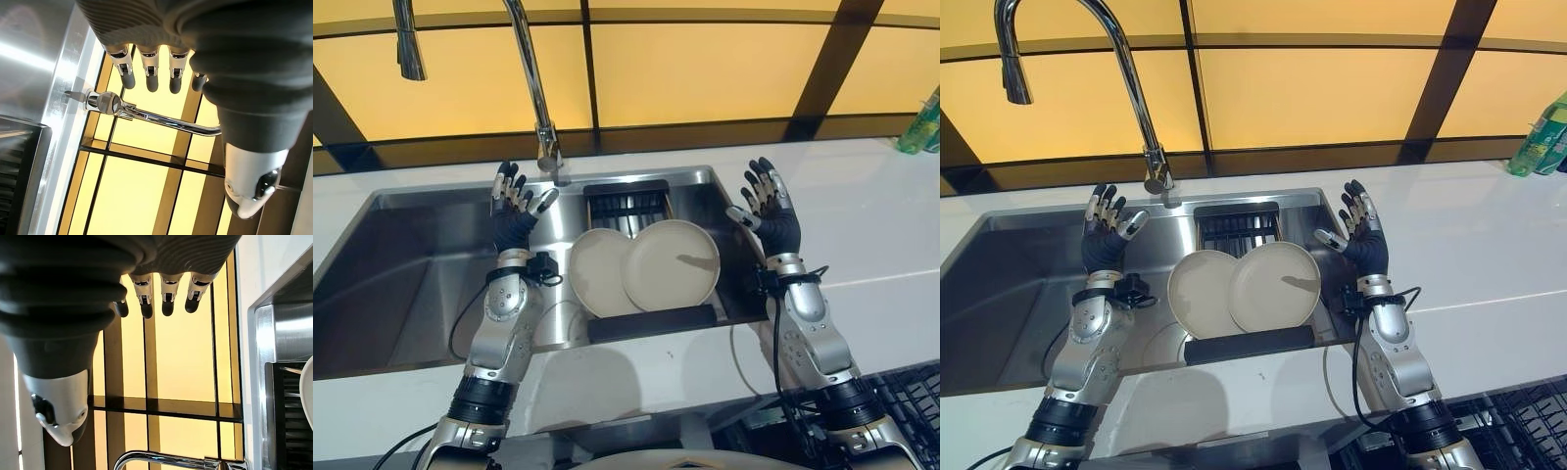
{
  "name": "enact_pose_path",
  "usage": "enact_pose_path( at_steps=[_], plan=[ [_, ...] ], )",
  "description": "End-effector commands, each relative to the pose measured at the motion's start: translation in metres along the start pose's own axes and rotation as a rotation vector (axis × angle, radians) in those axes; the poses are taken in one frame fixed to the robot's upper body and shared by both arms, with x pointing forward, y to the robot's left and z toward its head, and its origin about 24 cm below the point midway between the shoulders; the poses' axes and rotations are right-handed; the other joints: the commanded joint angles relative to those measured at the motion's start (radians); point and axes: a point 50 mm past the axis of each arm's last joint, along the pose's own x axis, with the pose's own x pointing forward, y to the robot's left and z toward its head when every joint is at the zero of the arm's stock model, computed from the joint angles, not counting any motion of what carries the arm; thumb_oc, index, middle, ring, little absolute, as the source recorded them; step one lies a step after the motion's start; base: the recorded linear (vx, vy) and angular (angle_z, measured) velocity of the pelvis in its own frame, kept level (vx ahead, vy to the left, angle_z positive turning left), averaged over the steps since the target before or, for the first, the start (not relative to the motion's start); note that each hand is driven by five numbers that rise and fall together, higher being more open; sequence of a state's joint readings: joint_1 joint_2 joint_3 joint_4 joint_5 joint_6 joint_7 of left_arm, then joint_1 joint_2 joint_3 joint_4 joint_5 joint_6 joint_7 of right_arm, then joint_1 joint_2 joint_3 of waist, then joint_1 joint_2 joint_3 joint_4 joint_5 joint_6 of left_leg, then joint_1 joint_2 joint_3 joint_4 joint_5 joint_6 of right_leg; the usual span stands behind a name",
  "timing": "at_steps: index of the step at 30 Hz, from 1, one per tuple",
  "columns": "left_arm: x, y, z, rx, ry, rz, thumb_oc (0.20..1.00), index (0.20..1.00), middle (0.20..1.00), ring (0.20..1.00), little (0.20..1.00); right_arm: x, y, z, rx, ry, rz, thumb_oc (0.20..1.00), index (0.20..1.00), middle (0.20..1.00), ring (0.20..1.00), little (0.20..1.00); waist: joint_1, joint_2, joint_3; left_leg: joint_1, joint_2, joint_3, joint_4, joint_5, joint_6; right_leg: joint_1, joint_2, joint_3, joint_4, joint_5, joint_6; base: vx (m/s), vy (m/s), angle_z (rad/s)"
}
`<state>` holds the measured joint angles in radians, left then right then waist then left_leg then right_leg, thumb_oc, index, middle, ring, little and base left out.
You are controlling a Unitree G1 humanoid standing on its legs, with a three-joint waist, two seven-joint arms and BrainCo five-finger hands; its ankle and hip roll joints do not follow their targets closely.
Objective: Pick up plates and place into dishwasher.
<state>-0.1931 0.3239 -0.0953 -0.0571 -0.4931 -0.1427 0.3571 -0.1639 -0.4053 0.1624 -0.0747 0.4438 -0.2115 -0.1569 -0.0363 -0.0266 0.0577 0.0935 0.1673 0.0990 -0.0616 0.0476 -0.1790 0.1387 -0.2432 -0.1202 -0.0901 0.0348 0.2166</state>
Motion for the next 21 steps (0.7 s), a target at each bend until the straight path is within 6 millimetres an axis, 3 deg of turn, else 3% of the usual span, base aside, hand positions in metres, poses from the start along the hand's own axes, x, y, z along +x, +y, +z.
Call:
enact_pose_path(
  at_steps=[1, 10, 17, 21],
  plan=[
    [0.010, 0.000, 0.021, -0.026, -0.096, -0.040, 1.000, 1.000, 1.000, 1.000, 1.000, 0.013, -0.005, 0.029, 0.003, -0.148, -0.010, 1.000, 1.000, 1.000, 1.000, 1.000, 0.008, 0.007, -0.052, -0.015, -0.046, 0.003, 0.026, -0.070, 0.094, -0.059, 0.104, -0.001, 0.059, -0.044, -0.094, 0.00, 0.000, 0.00],
    [0.009, 0.001, 0.026, 0.023, -0.128, -0.089, 1.000, 1.000, 1.000, 1.000, 1.000, 0.011, -0.005, 0.028, -0.006, -0.143, -0.015, 1.000, 1.000, 1.000, 1.000, 1.000, 0.003, 0.006, -0.053, -0.010, -0.038, 0.011, 0.022, -0.066, 0.092, -0.061, 0.118, 0.006, 0.058, -0.047, -0.101, -0.01, -0.034, 0.00],
    [0.013, -0.003, 0.030, 0.200, -0.150, -0.223, 1.000, 1.000, 1.000, 1.000, 1.000, 0.010, -0.006, 0.030, -0.009, -0.139, 0.008, 1.000, 1.000, 1.000, 1.000, 1.000, -0.014, 0.008, -0.052, -0.021, -0.017, 0.008, 0.050, -0.062, 0.084, -0.069, 0.155, 0.050, 0.060, -0.051, -0.118, -0.03, -0.068, -0.02],
    [0.025, 0.004, 0.033, 0.244, -0.148, -0.232, 1.000, 1.000, 1.000, 1.000, 1.000, 0.015, -0.010, 0.031, -0.023, -0.133, 0.023, 1.000, 1.000, 1.000, 1.000, 1.000, -0.023, -0.001, -0.036, -0.069, -0.035, -0.016, 0.204, -0.110, 0.075, -0.067, 0.170, 0.086, 0.075, -0.058, -0.136, 0.00, -0.060, -0.06]
  ],
)
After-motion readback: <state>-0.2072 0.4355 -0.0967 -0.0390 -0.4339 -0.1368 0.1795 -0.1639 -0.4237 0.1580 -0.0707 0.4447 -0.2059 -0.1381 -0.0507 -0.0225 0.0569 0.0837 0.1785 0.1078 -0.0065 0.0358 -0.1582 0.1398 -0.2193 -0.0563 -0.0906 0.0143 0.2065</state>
